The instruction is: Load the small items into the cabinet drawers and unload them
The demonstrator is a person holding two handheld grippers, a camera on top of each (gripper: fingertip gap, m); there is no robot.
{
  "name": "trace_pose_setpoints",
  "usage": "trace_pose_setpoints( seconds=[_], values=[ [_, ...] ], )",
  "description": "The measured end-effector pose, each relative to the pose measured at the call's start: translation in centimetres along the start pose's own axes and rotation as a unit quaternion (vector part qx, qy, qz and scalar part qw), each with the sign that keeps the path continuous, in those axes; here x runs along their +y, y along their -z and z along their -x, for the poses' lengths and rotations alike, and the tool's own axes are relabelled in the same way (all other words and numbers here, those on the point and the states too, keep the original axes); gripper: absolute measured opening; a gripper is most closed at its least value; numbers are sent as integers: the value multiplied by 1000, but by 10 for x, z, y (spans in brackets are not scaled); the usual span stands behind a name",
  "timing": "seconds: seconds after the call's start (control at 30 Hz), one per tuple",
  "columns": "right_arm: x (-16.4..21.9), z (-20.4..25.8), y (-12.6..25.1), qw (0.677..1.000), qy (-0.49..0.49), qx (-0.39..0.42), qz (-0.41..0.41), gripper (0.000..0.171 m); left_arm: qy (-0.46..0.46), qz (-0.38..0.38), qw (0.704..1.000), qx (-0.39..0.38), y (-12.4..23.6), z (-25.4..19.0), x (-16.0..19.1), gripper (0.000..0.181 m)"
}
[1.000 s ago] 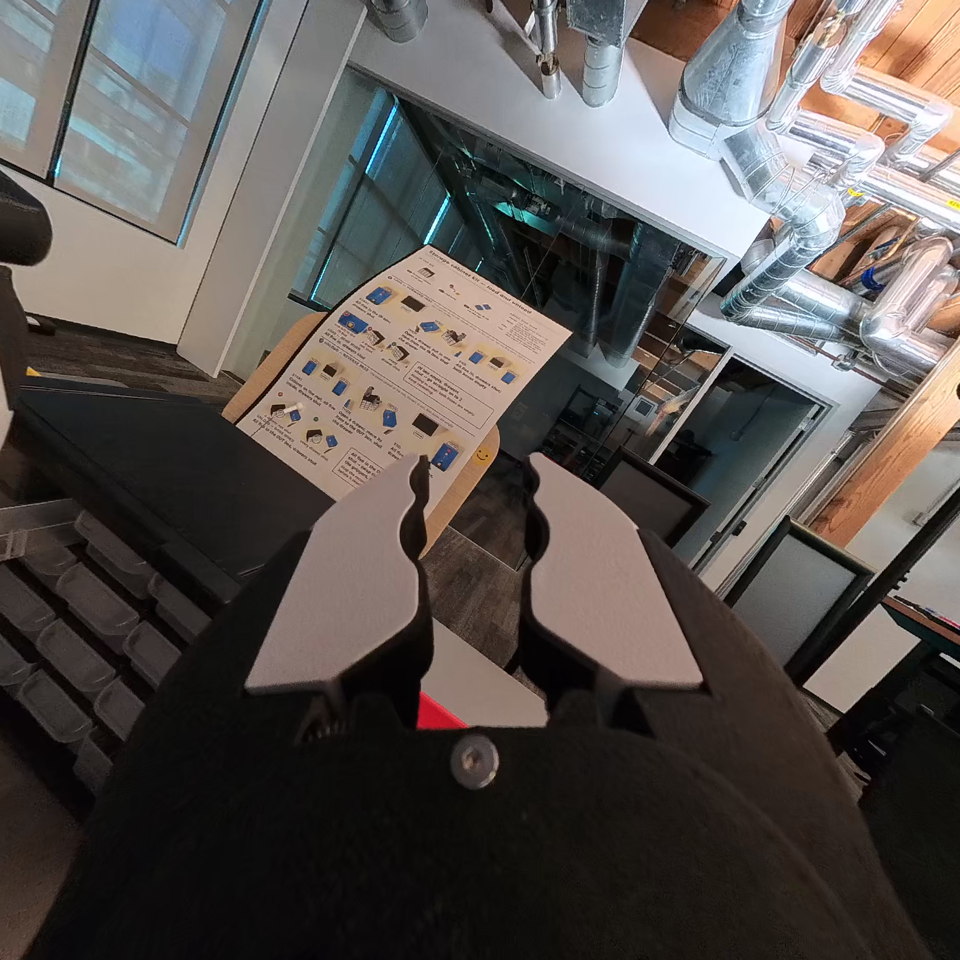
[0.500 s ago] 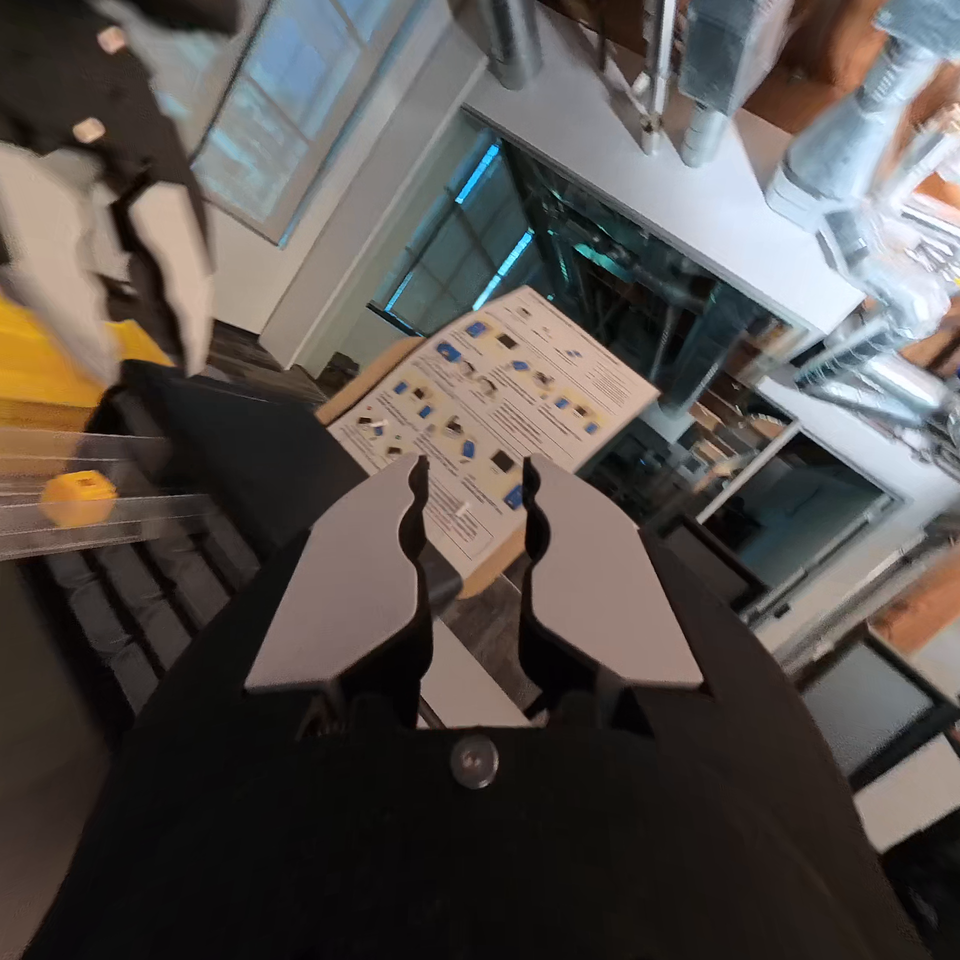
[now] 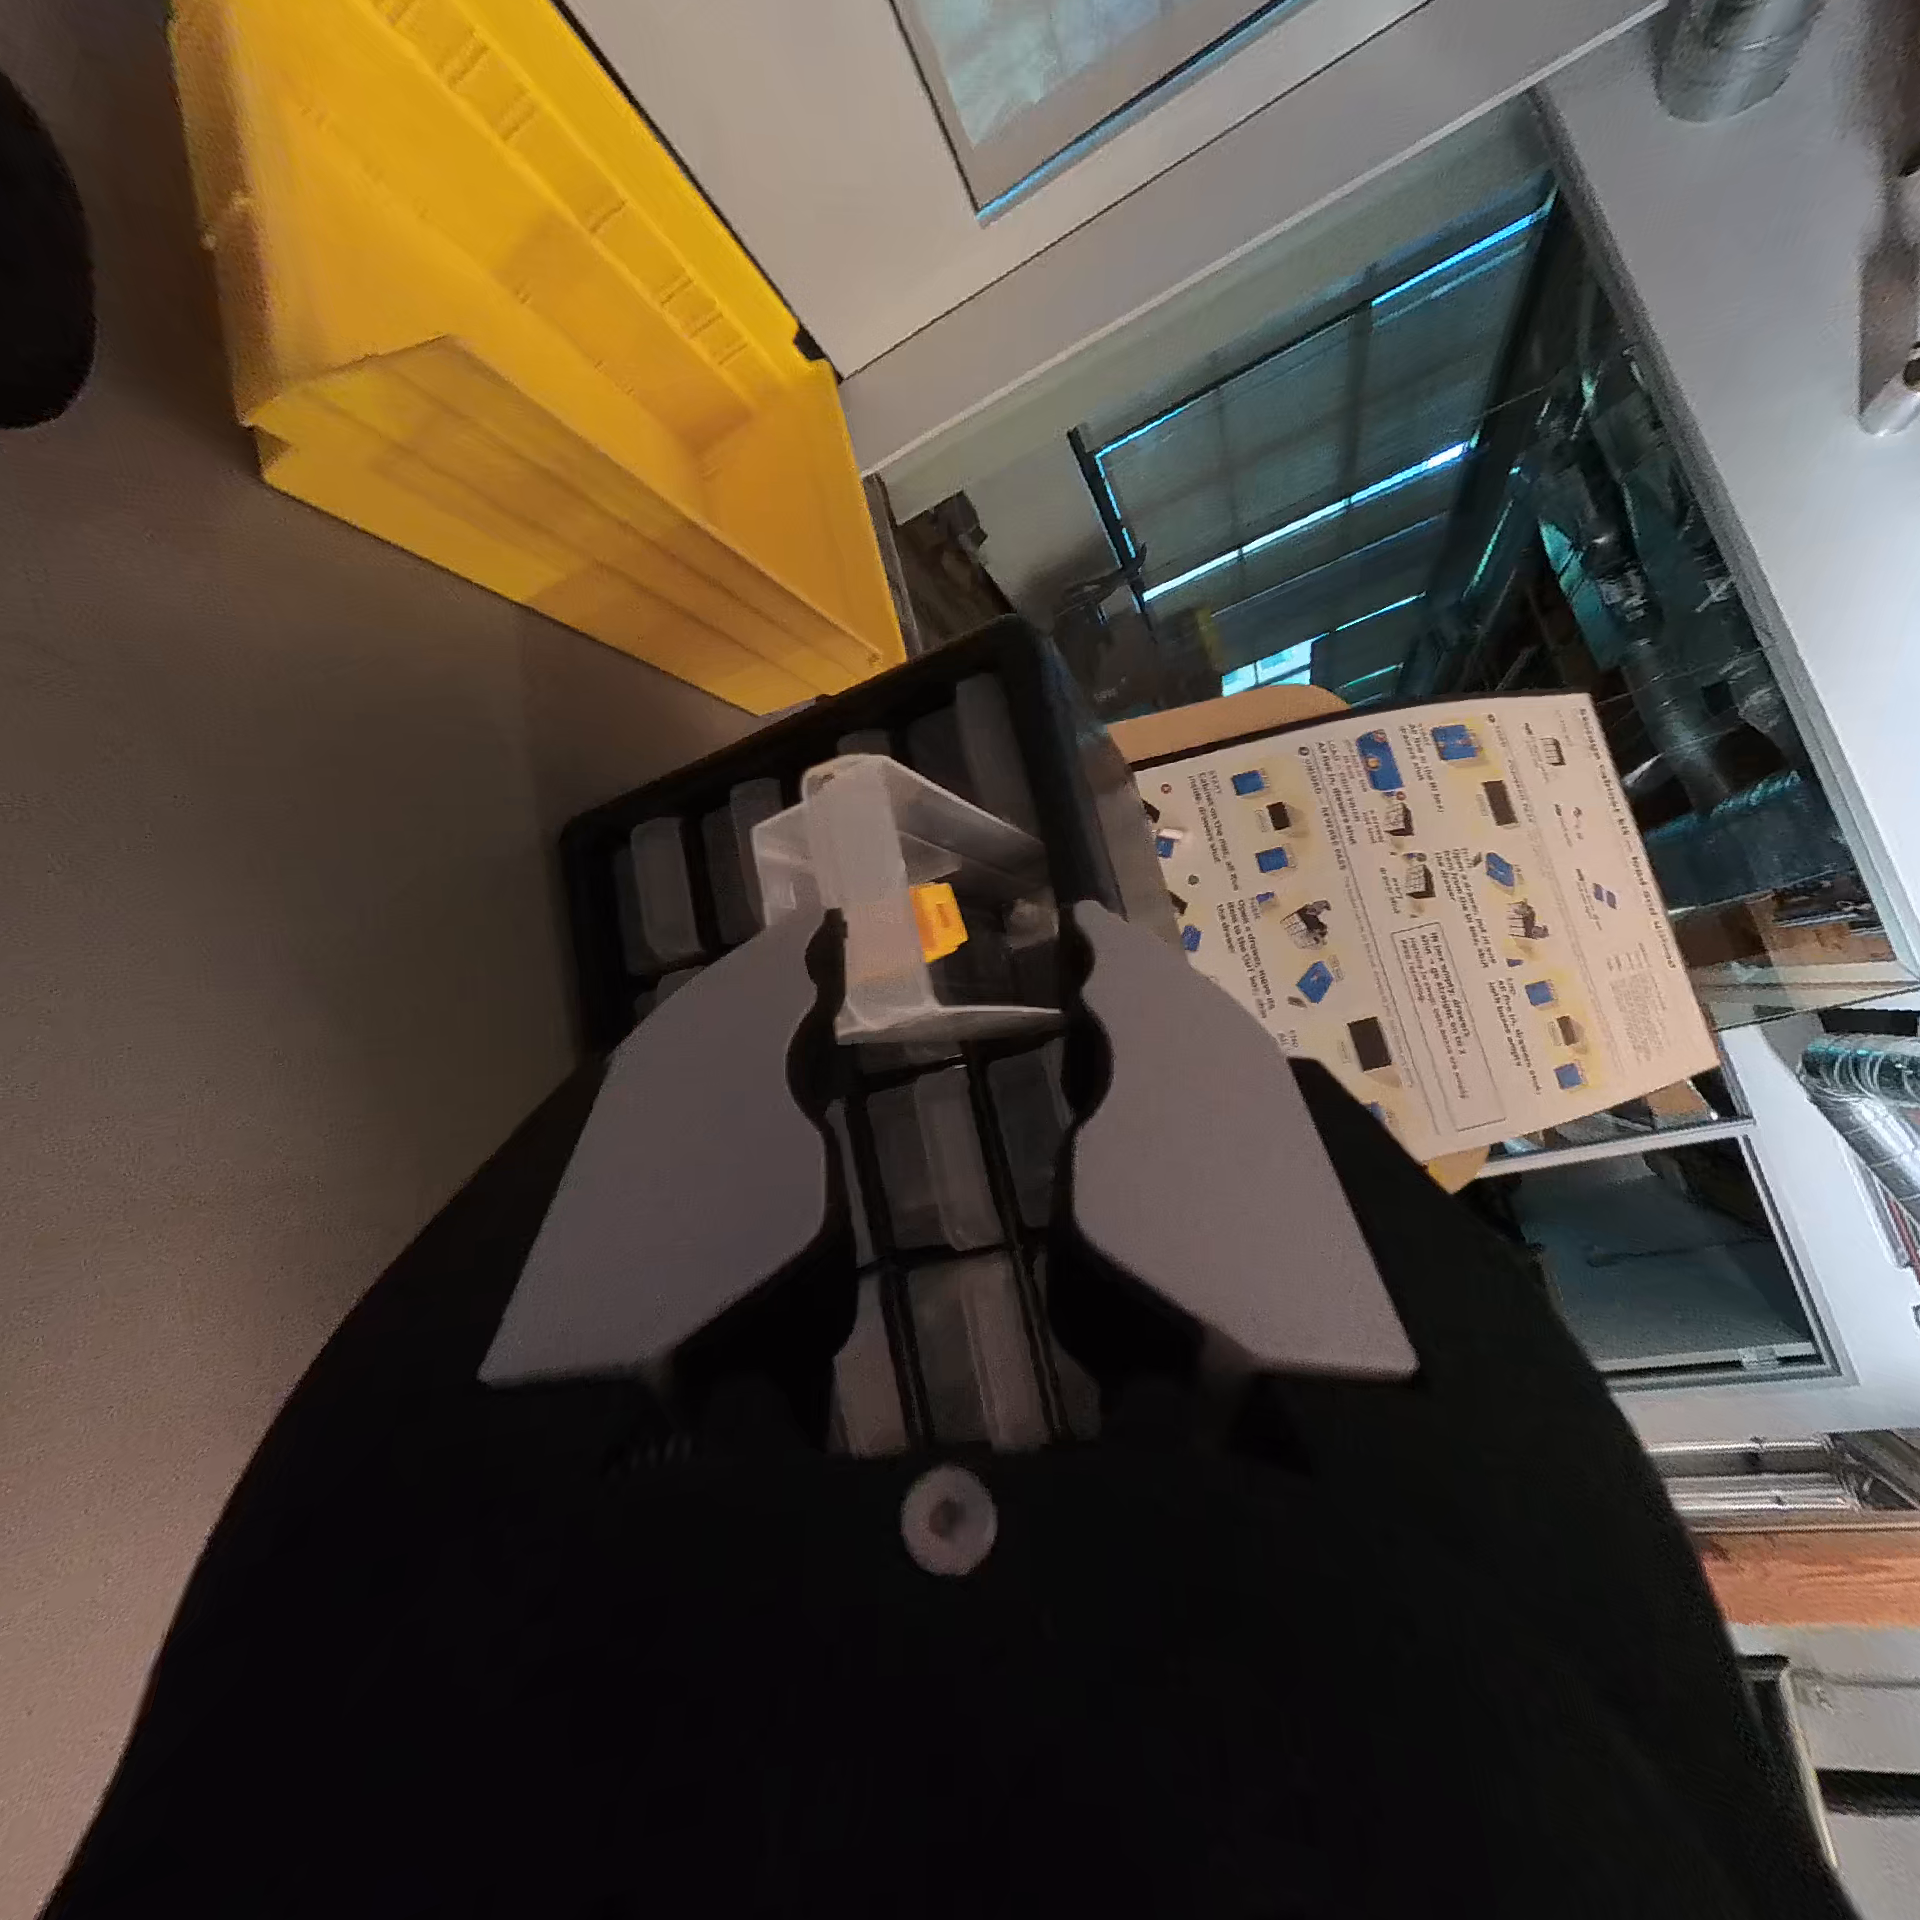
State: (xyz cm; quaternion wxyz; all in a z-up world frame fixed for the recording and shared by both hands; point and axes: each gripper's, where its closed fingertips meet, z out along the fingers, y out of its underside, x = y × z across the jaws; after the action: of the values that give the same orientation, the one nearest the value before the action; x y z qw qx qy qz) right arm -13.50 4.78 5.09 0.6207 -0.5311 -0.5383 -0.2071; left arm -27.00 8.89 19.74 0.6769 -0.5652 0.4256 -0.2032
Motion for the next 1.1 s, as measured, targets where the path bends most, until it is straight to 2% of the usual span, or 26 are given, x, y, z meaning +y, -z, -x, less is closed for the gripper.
trace_pose_setpoints(
  seconds=[0.13,0.4,0.53,1.1],
  values=[
    [-2,8,-1,1000,-9,3,10,39,3,6,999,-33,14,19,7,20],
    [-4,22,-13,998,33,43,43,35,21,18,998,-58,35,46,27,19],
    [-4,23,-18,996,42,52,51,33,12,31,998,-61,46,50,35,2],
    [0,21,-29,989,102,73,80,25,38,53,996,-57,56,62,55,7]
  ],
)
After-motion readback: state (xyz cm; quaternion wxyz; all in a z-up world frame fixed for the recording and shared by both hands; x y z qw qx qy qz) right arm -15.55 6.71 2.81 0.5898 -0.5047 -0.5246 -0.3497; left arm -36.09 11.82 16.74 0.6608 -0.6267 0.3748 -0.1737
